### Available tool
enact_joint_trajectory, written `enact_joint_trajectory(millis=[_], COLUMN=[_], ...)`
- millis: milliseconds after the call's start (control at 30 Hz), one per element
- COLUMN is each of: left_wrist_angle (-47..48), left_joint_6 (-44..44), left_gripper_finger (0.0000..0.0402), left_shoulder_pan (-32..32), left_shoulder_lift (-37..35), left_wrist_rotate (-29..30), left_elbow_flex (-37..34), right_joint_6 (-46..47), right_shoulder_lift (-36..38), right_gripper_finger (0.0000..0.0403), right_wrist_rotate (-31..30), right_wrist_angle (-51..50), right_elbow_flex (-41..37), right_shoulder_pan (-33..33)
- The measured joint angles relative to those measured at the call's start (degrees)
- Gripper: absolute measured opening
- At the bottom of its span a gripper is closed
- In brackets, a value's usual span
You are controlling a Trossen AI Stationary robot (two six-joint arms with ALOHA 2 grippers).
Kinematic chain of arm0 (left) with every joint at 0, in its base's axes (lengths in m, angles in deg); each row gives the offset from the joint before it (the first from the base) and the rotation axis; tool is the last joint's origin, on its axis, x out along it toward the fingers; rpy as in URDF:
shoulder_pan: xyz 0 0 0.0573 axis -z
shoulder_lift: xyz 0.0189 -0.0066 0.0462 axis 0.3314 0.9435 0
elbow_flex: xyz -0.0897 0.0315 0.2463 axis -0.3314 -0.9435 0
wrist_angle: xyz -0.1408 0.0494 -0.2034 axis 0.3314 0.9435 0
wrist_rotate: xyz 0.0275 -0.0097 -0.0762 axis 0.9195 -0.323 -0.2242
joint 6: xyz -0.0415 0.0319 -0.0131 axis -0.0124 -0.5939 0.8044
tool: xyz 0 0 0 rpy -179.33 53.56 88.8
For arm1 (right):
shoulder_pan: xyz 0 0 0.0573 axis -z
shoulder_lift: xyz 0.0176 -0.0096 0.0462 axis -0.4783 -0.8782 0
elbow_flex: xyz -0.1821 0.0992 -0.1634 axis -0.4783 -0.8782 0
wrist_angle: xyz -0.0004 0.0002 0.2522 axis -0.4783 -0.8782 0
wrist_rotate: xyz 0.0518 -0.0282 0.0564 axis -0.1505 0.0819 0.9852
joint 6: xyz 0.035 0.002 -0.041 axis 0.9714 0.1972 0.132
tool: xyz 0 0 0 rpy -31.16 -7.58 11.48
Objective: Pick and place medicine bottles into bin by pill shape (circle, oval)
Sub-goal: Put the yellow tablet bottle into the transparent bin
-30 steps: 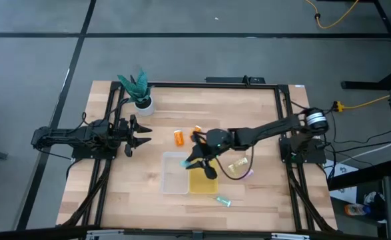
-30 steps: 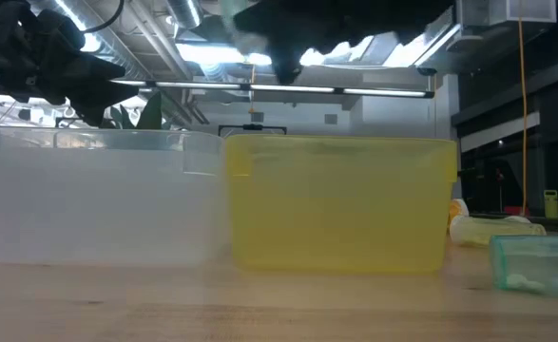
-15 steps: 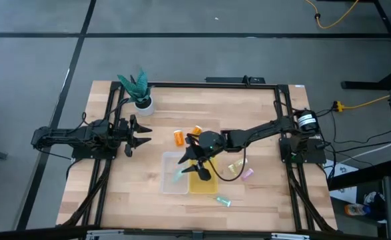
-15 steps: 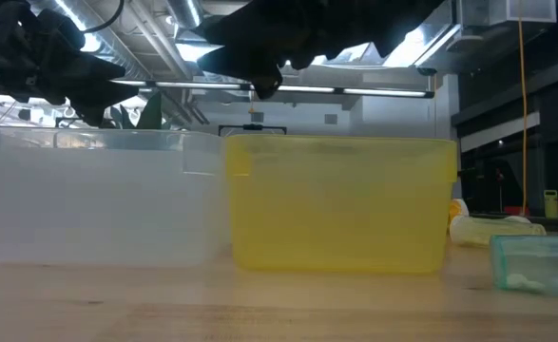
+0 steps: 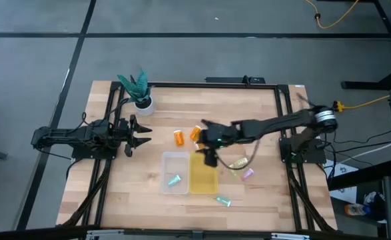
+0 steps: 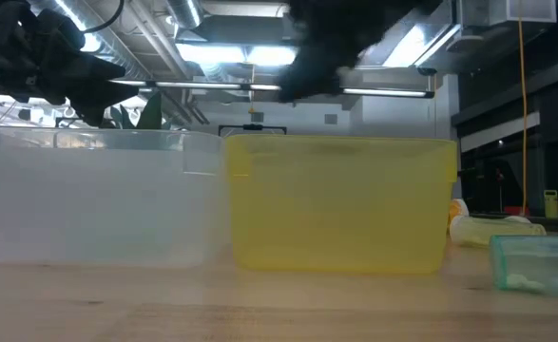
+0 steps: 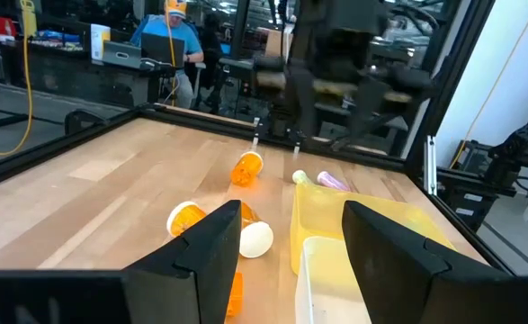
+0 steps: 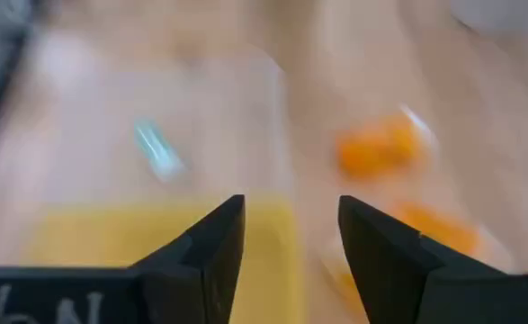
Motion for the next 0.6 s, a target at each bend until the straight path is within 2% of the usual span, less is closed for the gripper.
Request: enact_joint_trajectory(millis=[100,233,367,500,600], left_wrist_angle=[0.0,0.0,0.0,0.0,0.0], left_joint_6=[0.0,0.2,0.4,0.4,0.4], left_gripper_finger=[0.0190,0.0190,0.0190,0.0190,0.0190], left_shoulder_pan=[0.0,0.0,0.0,0.0,0.0], left_shoulder_lift=[0.0,0.0,0.0,0.0,0.0], left_wrist_rotate=[0.0,0.0,0.0,0.0,0.0], left_elbow_flex=[0.0,0.0,0.0,0.0,0.0], right_joint_6=[2.3,12.1,22.2,29.8,31.2], right_shoulder_lift=[6.3,13.3,16.9,17.5,17.5], right_gripper_finger=[0.0171,0.0166,0.0166,0.0166,0.0166], right_wrist_rotate=[-4.3,-4.1,-5.9,-10.1,-10.0], right_wrist_angle=[-11.5,-26.9,-38.4,-45.8,-45.8], right_elbow_flex=[0.0,0.0,0.0,-0.2,-2.8], right_shoulder_pan=[-1.5,-3.9,-6.9,-10.0,-11.8])
